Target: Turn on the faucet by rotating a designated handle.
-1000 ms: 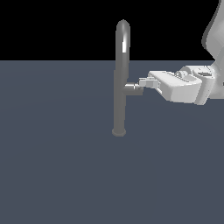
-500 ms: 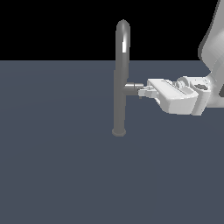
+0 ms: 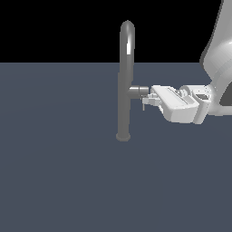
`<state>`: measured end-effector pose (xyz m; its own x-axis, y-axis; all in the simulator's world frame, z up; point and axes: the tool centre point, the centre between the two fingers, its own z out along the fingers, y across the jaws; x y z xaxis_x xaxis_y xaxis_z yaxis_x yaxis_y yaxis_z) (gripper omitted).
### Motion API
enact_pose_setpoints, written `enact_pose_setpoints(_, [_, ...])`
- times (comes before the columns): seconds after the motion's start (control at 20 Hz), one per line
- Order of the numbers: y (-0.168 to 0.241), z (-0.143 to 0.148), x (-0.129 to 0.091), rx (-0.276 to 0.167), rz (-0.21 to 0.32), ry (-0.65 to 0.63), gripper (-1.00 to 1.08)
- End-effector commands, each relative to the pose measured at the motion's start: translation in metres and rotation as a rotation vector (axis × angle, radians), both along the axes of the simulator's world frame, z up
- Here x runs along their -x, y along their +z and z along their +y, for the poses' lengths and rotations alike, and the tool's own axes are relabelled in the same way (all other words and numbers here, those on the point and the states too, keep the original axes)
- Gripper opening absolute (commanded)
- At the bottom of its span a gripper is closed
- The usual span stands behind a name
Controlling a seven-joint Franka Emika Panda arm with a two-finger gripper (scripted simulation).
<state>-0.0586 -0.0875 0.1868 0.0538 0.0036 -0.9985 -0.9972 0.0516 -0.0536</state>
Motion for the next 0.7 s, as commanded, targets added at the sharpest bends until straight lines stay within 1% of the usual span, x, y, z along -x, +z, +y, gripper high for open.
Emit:
enact_pose_setpoints(0.0, [-0.001,0.0,0.0,-0.001,0.001,0.0,-1.0])
enact_pose_setpoints(0.65, [-0.049,-0.001,-0.019,0.003,0.056,-0.013,-1.0])
